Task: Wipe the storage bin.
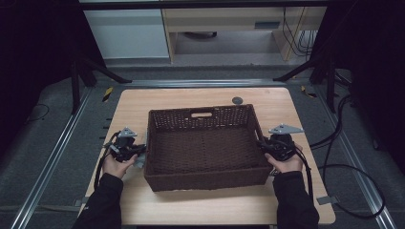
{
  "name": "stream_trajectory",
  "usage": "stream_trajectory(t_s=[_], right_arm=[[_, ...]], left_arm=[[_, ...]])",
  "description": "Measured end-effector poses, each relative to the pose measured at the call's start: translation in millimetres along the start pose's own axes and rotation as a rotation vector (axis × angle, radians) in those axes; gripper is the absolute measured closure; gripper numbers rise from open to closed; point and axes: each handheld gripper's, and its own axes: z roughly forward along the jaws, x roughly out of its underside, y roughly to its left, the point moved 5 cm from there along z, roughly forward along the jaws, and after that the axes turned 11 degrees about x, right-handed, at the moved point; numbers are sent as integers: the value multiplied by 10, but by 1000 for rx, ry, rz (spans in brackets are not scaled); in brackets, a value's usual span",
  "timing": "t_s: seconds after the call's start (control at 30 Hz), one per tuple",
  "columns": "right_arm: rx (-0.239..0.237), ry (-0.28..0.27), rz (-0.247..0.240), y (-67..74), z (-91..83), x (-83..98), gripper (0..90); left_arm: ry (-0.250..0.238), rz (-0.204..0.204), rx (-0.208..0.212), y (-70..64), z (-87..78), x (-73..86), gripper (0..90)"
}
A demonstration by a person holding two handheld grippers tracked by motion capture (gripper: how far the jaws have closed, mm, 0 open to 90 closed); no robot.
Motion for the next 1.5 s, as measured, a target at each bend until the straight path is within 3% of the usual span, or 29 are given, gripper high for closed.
stream_trajectory(t_s=[0.1,0.2,0.27,0.37,0.47,0.63,0.77,0.9,1.03,1.1,1.3,1.4,1.5], right_arm=[[2,1,2,3,-3,1,720],[1,1,2,1,-2,0,720],[0,1,3,1,-2,0,720],[1,2,1,1,-2,0,720],[1,2,2,1,-2,0,720],[3,1,3,1,-2,1,721],[6,1,6,1,-3,4,723],[6,1,9,1,-3,4,723],[6,1,7,1,-3,4,723],[7,1,7,2,-4,4,723],[8,1,9,2,-4,3,724],[9,2,12,3,-4,2,724],[10,3,13,2,-4,2,725]], left_arm=[[-46,0,-11,-21,-123,-64,833],[-133,13,-2,-91,-314,-170,833],[-197,46,6,-192,-489,-256,833],[-219,74,2,-261,-566,-286,833],[-202,99,0,-312,-586,-257,833],[-147,74,24,-306,-446,-104,833],[-75,63,32,-321,-284,59,833],[-18,26,47,-310,-152,204,834],[30,25,40,-286,-87,270,834],[8,30,31,-279,-137,238,834],[-171,72,36,-389,-521,-2,834],[-210,106,36,-476,-653,-73,833],[-201,126,36,-522,-668,-78,833]])
